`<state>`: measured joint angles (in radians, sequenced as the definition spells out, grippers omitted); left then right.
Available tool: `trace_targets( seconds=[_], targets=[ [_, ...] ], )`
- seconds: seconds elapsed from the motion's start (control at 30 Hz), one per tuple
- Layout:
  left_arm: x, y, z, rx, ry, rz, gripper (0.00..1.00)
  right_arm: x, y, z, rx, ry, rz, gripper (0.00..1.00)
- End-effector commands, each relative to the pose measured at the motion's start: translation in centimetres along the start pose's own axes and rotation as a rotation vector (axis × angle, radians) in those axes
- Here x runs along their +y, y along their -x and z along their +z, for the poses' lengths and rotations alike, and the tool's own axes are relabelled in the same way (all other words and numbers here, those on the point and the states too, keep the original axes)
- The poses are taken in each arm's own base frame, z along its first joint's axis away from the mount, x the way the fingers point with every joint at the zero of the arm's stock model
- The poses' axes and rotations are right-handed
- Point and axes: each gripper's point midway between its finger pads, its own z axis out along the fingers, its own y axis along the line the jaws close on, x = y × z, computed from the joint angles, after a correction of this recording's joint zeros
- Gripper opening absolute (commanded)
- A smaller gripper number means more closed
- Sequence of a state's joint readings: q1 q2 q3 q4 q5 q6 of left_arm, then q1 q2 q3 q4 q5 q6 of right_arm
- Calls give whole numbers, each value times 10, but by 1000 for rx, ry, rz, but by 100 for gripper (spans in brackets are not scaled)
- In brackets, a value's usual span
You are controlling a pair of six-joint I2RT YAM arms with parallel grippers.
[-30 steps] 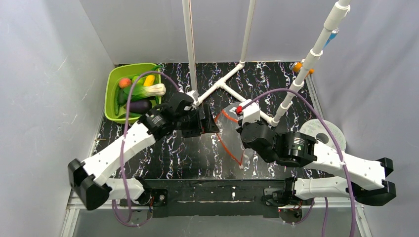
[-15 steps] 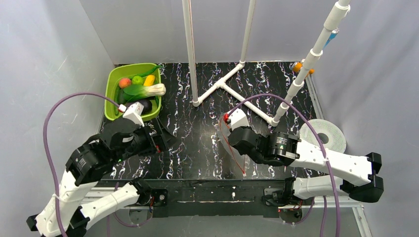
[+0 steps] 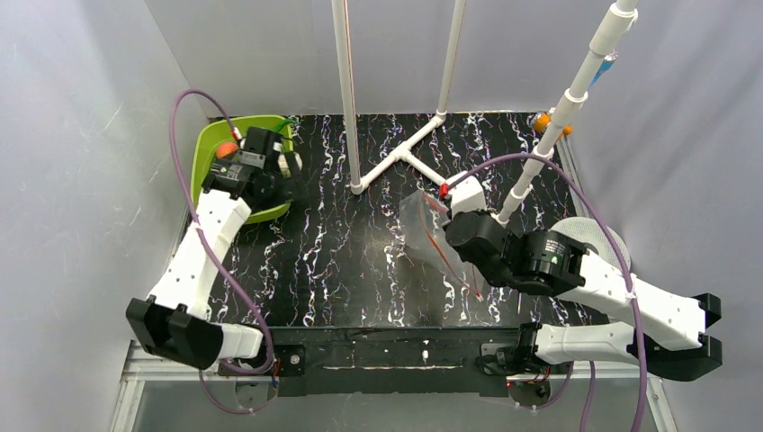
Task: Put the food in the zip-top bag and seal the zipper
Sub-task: Pick up the fake vegetable from the bin.
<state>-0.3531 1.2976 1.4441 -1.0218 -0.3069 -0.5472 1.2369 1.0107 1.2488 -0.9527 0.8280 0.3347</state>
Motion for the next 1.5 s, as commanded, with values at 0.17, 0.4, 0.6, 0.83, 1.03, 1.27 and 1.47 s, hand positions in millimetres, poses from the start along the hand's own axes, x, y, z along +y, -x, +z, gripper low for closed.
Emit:
trace_targets(
  seconds=[0.17, 0.4, 0.6, 0.83, 1.03, 1.27, 1.47],
  targets=[
    [25, 78, 92, 4, -260, -449, 97, 13, 65, 14, 10, -62, -142, 1],
    [28, 84, 119, 131, -347, -499, 94, 103, 39, 89, 202, 6, -231, 1],
    [43, 79, 123, 64, -291, -418, 93, 162, -1, 111, 288, 196, -141, 1],
    [47, 82, 119, -94, -176, -145, 94, 166, -23, 93, 306, 391, -57, 1],
    [48, 98, 125, -366, -92, 280, 97, 139, -17, 85, 274, 434, 1, 1],
    [38, 111, 146, -452, -64, 900, 97, 118, -20, 73, 268, 473, 57, 1],
    [68, 135, 159, -486, 162, 965, 98, 113, -34, 69, 290, 517, 62, 1]
  ],
)
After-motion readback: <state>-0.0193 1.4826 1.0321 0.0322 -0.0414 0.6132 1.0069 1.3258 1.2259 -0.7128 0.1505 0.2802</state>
